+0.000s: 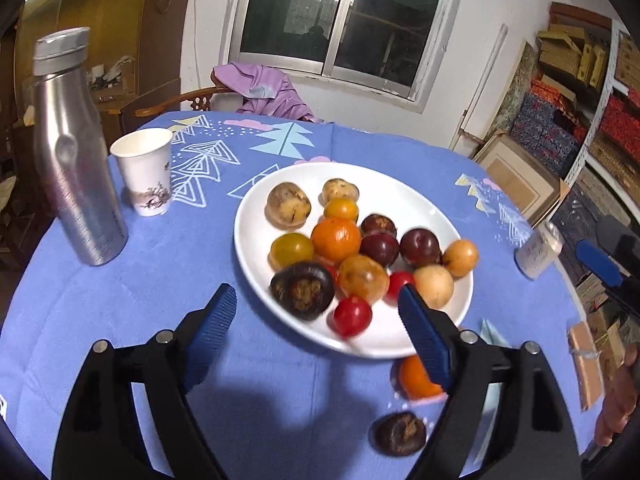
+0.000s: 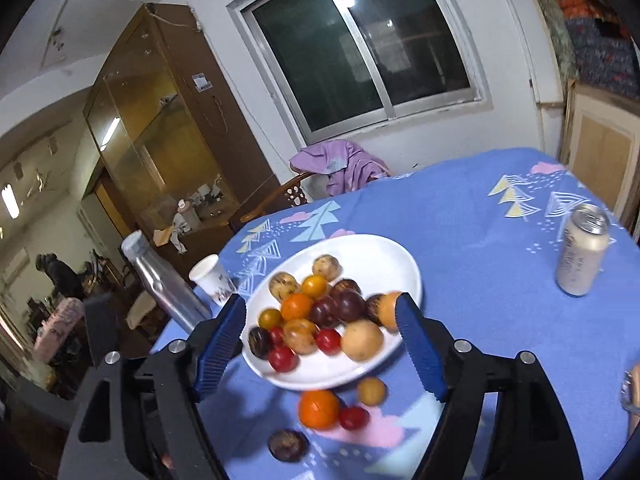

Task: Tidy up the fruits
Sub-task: 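Carry the mangosteen and plum over the plate and open both grippers, then move both open grippers back to the remaining fruits on the cloth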

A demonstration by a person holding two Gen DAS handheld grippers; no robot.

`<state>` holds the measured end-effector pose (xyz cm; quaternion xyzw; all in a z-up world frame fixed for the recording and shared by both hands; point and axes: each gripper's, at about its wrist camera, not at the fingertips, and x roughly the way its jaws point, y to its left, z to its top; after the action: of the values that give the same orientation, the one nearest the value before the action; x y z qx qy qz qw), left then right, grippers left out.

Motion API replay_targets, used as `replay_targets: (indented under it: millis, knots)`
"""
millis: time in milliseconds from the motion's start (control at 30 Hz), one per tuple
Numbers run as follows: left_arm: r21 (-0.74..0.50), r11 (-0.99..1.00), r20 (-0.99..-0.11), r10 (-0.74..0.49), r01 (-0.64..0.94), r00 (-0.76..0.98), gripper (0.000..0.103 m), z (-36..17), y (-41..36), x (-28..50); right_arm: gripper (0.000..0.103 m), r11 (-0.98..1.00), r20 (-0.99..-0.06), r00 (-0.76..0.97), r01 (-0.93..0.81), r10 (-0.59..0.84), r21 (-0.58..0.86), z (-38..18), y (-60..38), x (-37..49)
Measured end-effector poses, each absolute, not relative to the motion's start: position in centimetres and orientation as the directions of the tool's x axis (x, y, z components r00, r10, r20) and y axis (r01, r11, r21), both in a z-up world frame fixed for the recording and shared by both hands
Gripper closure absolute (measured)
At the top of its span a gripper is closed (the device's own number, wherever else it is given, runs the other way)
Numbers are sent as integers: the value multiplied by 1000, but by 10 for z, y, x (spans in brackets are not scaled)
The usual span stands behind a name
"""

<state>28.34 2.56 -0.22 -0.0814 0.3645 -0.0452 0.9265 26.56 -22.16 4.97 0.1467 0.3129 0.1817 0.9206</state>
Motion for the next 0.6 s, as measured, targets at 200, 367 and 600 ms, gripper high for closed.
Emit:
replay_targets:
  millis: [200,367,600]
  knots:
    - [-45,995,-647,-95,86,757,12,-19,0,225,24,902,-593,713,-129,373,412,5,-260,237]
    - [38,990,-646,-77,133,760,11,-33,-24,206,24,861,-586,694,-97,418,500,-2,-276,238]
    - [97,977,-710,-65,190,701,11,-54,-46,218,20,862,-582,687,-131,435,490,0,-266,233]
